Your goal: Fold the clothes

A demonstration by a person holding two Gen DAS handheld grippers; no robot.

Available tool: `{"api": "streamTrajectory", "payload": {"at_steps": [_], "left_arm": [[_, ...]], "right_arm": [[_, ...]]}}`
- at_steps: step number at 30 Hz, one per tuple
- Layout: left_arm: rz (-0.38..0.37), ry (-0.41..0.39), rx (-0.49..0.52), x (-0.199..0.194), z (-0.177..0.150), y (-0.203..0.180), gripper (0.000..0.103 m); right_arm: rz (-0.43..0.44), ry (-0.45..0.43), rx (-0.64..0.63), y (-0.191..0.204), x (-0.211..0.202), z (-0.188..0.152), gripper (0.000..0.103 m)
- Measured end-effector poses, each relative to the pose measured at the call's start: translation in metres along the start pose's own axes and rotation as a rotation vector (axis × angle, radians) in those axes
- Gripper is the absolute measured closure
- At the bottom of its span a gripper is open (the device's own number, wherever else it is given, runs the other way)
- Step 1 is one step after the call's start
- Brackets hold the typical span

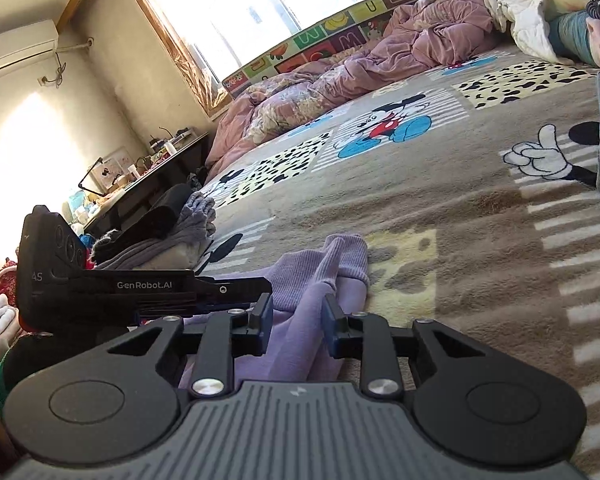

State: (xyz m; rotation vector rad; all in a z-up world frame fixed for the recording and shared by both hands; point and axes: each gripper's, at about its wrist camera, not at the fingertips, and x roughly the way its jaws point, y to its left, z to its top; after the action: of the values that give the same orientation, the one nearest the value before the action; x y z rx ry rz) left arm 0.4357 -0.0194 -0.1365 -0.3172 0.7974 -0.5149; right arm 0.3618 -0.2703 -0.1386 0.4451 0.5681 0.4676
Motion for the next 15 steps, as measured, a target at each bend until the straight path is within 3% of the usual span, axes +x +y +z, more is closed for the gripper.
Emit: {"api": "streamTrajectory", "payload": {"at_steps": [2,3,6,8,11,15], "left_arm": [[-0.002,-0.007,0.01,-0.001,-0.001,-0.001,0.079],[-0.002,-0.011,0.02,-0.002,-0.002,-0.002,0.091],[-0.005,-0.028,0.045,-0.006,-0.002,-0.006,0.098],[-0.023,-0.053,0.045,-0.015,0.001,-0.006,0.099],[-0.056,-0.08,0.05,-0.024,0.007,-0.007,0.099],[-0.045,-0.061,0.049,-0.018,0.009,-0.002,0.099]], "right_arm": [[0.004,0.012,-0.015,0.0,0.004,-0.001,0.074],[0.003,0.014,-0.02,0.0,0.005,-0.002,0.074],[0.006,0.025,0.0,-0.006,0.012,-0.001,0.08],[0.019,0.031,0.052,-0.016,0.014,0.0,0.088],[0.051,0.031,0.147,-0.032,0.014,0.0,0.089],[0.054,0.039,0.208,-0.042,0.017,-0.004,0.089]]}}
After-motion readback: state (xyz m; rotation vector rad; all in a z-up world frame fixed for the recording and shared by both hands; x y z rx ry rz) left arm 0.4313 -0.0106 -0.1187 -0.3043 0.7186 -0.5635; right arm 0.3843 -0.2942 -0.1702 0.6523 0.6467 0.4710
